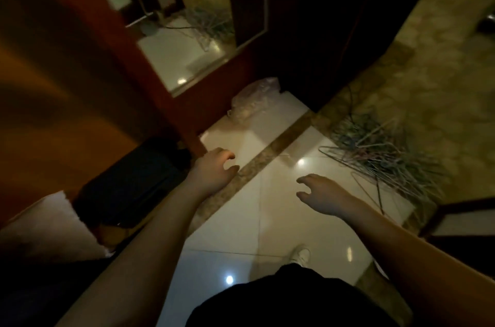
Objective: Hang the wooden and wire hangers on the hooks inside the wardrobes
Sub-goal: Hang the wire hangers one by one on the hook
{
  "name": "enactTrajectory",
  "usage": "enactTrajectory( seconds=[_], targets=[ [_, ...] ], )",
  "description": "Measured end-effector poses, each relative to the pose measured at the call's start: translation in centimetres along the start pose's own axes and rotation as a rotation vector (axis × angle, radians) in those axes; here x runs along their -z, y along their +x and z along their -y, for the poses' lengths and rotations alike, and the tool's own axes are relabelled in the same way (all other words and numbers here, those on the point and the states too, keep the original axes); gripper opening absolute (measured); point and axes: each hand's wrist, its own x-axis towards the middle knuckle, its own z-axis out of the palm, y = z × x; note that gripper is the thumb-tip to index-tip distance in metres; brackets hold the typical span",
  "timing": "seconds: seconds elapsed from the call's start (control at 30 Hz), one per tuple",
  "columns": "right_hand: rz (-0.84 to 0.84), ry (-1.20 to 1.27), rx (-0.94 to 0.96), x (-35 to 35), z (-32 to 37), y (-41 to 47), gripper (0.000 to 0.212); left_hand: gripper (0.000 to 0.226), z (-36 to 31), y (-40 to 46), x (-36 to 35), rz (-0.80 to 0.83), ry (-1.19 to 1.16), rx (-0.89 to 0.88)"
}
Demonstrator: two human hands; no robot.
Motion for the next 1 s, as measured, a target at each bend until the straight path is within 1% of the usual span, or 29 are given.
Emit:
enactTrajectory(
  seconds=[0.17, 0.33, 0.57, 0.7, 0.87, 1.0],
  targets=[
    [0.027, 0.063, -0.168, 1.1, -11.5, 0.7, 0.051, 0.035, -9.2, 7.4, -4.7, 0.102, 0.105, -0.120],
    [0.044, 0.152, -0.339, 1.7, -21.1, 1.0, 0.049, 0.036, -16.9, 14.0, -9.8, 0.188, 0.198, -0.205],
    [0.071, 0.351, -0.528, 1.8, -31.1, 2.8, 0.048, 0.029, -26.1, 23.0, -15.5, 0.280, 0.312, -0.308],
    [0.100, 0.435, -0.621, 2.5, -36.6, 5.0, 0.048, 0.017, -31.4, 28.8, -17.9, 0.338, 0.377, -0.367],
    [0.083, 0.522, -0.701, 4.8, -44.2, 8.9, 0.046, 0.025, -36.9, 38.3, -21.9, 0.437, 0.366, -0.444],
    [0.073, 0.599, -0.765, 6.1, -49.5, 12.6, 0.045, 0.024, -40.1, 44.9, -25.3, 0.506, 0.443, -0.469]
  ],
)
